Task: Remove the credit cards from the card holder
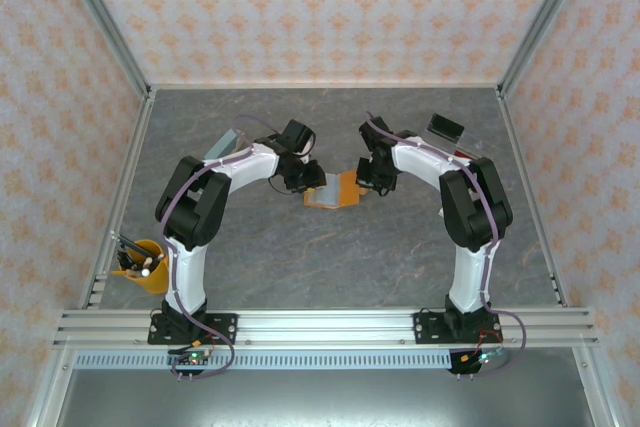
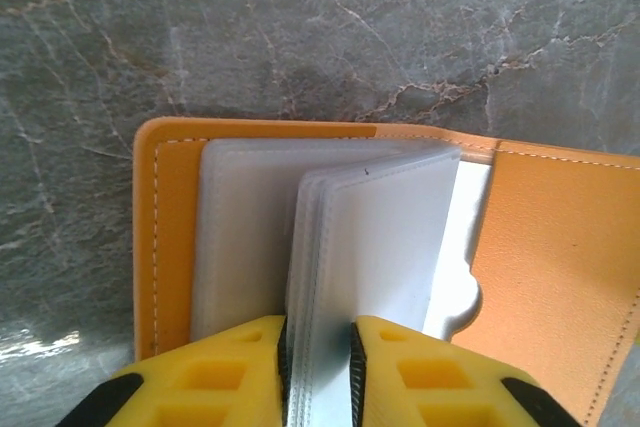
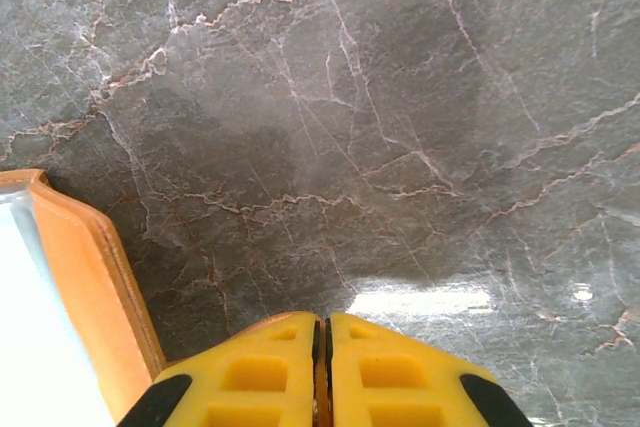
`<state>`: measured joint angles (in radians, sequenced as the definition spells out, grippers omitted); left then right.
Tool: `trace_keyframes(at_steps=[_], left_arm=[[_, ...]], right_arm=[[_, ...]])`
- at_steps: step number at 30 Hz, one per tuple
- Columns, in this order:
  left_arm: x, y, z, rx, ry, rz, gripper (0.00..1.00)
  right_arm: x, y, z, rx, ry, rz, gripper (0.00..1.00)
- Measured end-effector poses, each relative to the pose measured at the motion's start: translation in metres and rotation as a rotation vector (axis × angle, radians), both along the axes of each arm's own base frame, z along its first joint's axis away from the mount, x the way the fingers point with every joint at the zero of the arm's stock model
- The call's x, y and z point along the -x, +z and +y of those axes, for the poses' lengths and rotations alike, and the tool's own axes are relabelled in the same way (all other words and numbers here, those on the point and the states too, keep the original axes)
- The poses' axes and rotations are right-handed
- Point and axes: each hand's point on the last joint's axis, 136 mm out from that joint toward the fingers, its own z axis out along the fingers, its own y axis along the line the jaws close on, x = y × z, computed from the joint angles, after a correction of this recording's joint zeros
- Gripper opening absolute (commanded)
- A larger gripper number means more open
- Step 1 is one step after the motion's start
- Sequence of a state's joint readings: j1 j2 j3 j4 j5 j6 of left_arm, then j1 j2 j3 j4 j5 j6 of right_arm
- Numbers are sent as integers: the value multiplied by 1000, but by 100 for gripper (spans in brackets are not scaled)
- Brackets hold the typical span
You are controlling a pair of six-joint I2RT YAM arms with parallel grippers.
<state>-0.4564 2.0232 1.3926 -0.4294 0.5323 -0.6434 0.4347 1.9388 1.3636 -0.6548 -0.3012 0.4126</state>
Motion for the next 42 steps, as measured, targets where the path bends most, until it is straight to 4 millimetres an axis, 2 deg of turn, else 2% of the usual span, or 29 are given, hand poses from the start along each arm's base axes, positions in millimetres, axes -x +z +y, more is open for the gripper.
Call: trace_keyframes(at_steps=[3, 7, 10, 14, 17, 20, 25, 27, 33, 37, 39, 42], left_arm=[[-1, 4, -2, 24, -11, -4, 9], [0, 21, -5, 49, -37, -37, 3], [6, 32, 2, 24, -48, -51, 1], [22, 42, 21, -56, -55, -53, 2], [31, 50, 30, -86, -56, -61, 3], [35, 55, 33, -89, -57, -64, 4], [35, 54, 33, -90, -59, -60, 4], [35, 52, 32, -94, -61, -55, 4], [34, 37, 29, -146, -69, -19, 4], [32, 35, 30, -191, -70, -15, 4], [31, 37, 28, -204, -74, -21, 8], [30, 41, 21, -214, -88, -35, 20]], right_arm=[[1, 0, 2, -17, 8, 6, 9], [2, 3, 10, -67, 32, 13, 10], [4, 5, 24, -118, 64, 16, 15], [12, 8, 37, -144, 103, 17, 25], [16, 14, 38, -143, 96, 6, 33], [15, 33, 34, -146, 84, -42, 39], [8, 71, 35, -184, 72, -147, 43], [8, 79, 36, -196, 74, -169, 43], [15, 77, 48, -219, 98, -182, 43], [17, 78, 52, -237, 98, -192, 43], [15, 84, 54, -252, 94, -210, 43], [12, 92, 57, -278, 87, -240, 42]])
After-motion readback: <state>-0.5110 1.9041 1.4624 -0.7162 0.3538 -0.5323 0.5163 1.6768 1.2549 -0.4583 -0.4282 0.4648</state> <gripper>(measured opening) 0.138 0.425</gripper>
